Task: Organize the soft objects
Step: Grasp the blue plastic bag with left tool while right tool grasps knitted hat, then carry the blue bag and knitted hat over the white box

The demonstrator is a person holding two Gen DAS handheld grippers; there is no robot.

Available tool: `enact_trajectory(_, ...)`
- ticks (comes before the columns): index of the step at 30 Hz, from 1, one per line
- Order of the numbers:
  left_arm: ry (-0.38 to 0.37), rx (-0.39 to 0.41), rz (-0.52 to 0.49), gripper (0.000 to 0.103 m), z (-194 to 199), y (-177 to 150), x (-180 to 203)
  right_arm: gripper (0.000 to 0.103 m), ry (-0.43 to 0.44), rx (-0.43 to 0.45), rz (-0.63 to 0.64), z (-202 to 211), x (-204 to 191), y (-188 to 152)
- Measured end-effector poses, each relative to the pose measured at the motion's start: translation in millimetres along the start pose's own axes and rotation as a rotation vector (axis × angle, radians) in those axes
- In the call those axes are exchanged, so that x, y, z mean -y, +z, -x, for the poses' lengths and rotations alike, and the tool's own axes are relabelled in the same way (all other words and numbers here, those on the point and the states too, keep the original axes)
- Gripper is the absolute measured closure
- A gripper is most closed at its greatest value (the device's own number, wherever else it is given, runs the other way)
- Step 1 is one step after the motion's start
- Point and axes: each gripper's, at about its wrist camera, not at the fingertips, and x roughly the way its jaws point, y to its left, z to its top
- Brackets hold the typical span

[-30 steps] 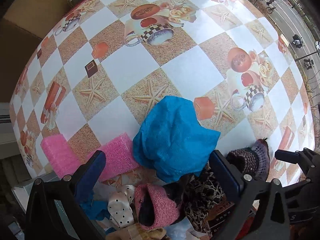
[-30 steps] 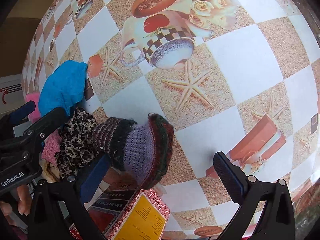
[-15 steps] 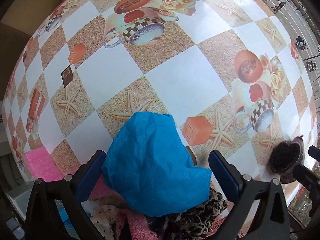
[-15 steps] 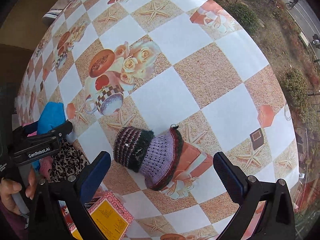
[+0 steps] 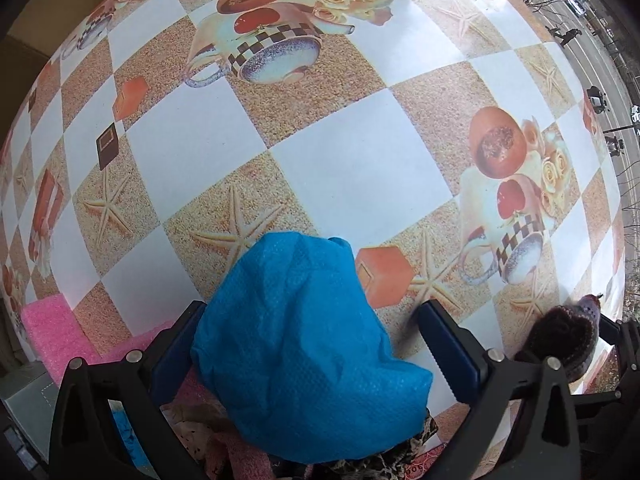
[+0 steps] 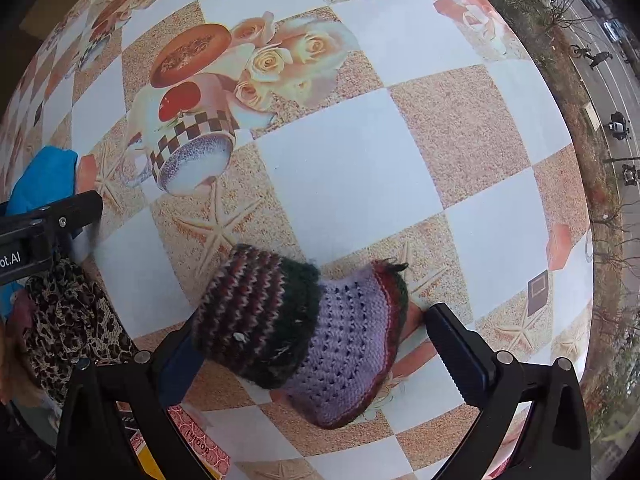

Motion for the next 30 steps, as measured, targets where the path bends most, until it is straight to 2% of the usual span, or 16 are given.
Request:
enact_trajectory(5,-0.004,-0.027,0.003,0.002,-5,1,-2,0.0,0.014,-0.044,0.007,4,24,10)
enact_trajectory(7,-0.006,-0.008,-0.007,0.012,1,-3,1,0.012,0.027,-0.029,-0.002,12,28,8)
enact_trajectory(8,-0.005,0.013,-0.021,0.026,6,-3,2,0.025,0.027,-0.012,0.004,17,28,6)
enact_trajectory(9,-0.006,0.028,-0.033,0.048,10,-3,4,0.032,0.029,0.005,0.011,23,28,4)
enact_trajectory(10,-0.006,0.035,-0.042,0.06,13,-3,5,0.034,0.037,0.018,0.013,26,27,2)
enact_trajectory(11,-0.007,0.028,-0.043,0.067,14,-3,5,0.04,0.048,0.029,0.013,29,28,1)
enact_trajectory(13,-0.01,0.048,-0.019,0.07,18,-5,0,0.043,0.056,0.055,0.006,37,29,-2)
enact_trajectory(19,0.004,0.144,0.02,0.071,53,-22,-12,0.044,0.102,0.12,-0.023,81,41,-18)
enact_trajectory(22,-0.015,0.167,0.038,0.071,68,-34,-16,0.044,0.123,0.138,-0.04,99,43,-24)
enact_trajectory(24,-0.018,0.187,0.035,0.071,74,-36,-21,0.044,0.136,0.142,-0.052,106,42,-28)
enact_trajectory(30,0.013,0.247,-0.014,0.071,103,-67,-3,0.043,0.155,0.158,-0.06,117,41,-44)
